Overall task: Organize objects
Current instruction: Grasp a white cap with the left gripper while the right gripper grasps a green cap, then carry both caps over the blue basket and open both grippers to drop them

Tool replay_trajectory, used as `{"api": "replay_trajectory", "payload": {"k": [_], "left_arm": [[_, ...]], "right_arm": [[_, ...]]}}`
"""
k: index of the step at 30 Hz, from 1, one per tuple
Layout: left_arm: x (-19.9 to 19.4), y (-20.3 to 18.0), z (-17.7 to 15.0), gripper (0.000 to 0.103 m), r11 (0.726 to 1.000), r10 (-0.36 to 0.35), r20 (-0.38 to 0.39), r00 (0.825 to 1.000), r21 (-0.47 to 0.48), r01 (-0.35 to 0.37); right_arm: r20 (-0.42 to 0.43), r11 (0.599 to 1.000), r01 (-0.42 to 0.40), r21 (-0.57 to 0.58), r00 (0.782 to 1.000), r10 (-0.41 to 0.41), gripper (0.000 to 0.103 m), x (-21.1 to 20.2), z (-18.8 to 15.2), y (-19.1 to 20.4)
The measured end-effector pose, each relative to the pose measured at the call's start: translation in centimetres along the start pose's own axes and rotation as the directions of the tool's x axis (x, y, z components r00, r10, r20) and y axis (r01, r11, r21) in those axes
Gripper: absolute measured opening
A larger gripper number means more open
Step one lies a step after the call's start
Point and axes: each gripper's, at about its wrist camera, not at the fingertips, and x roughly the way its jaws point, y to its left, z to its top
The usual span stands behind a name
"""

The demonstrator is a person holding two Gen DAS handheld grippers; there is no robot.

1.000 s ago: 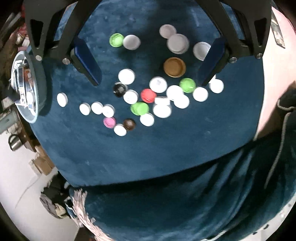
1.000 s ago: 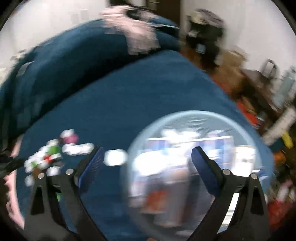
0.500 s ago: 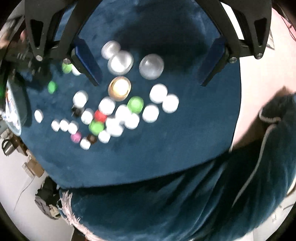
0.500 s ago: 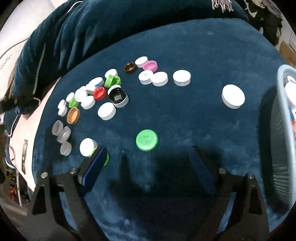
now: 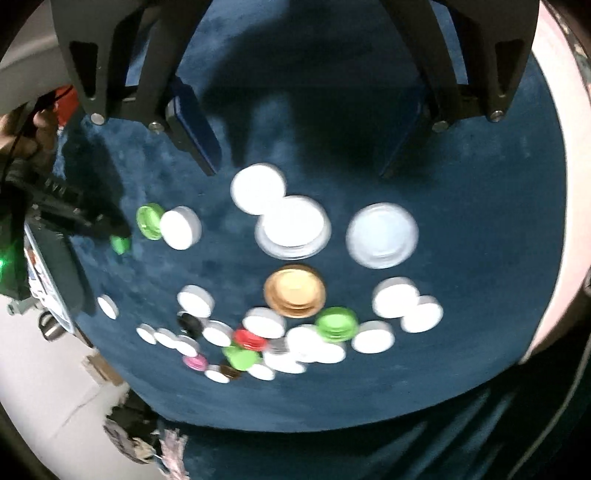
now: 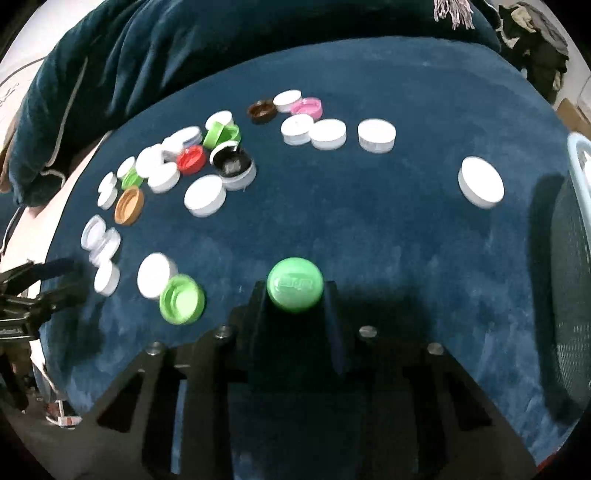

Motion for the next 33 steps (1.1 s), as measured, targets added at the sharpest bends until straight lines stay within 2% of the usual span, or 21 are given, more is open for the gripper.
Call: {"api": "replay_trajectory", "payload": {"k": [3, 4, 5, 10, 17, 23, 29, 33], "left_arm": [[1.2, -1.0, 0.4, 0.08, 0.999, -0.034, -0.025, 0.999, 0.015, 0.035], [1.6, -1.3, 0.6, 0.074, 0.999, -0.035, -0.032, 0.999, 0.023, 0.036], [1.9, -1.5, 0.7, 0.062, 0.999, -0.033, -0.035, 0.999, 0.033, 0.034], [2.3, -1.7, 1.3, 0.03, 0.998, -0.033, -0.027, 0.999, 0.045, 0.034], [0.5, -2.1, 1.2, 0.03, 0.996, -0.06, -0.006, 0.998, 0.071, 0.061], [-1.8, -3.0, 2.4, 0.03, 0.993, -0.047, 0.037, 0.998, 0.11, 0.043], [-4.2, -5.8, 4.2, 0.03, 0.975, -0.009, 0.069, 0.998, 0.223, -0.006], [-5.9, -8.9, 6.9, 0.03, 0.952, -0.006, 0.104, 0.995, 0.304, -0.026]], "right_arm": [[-0.008, 1.0, -0.007, 0.003, 1.0, 0.008, 0.031, 0.2, -0.5, 0.0], [-0.009, 1.0, -0.01, 0.001, 1.0, 0.01, 0.031, 0.3, -0.5, 0.0], [-0.013, 1.0, -0.012, -0.003, 1.0, 0.012, 0.031, 0.3, -0.4, 0.0], [-0.013, 1.0, -0.012, -0.013, 1.0, 0.012, 0.031, 0.6, -0.8, 0.1], [0.016, 0.999, -0.038, 0.01, 0.999, 0.038, 0.03, -0.2, -0.6, -0.4], [0.076, 0.997, -0.067, 0.022, 0.995, 0.065, 0.03, -2.8, -0.2, -0.7], [0.131, 0.996, -0.084, 0.022, 0.988, 0.081, 0.03, -5.4, 0.3, -1.0], [0.18, 0.995, -0.088, 0.045, 0.98, 0.079, 0.03, -7.5, 0.7, -1.9]]}}
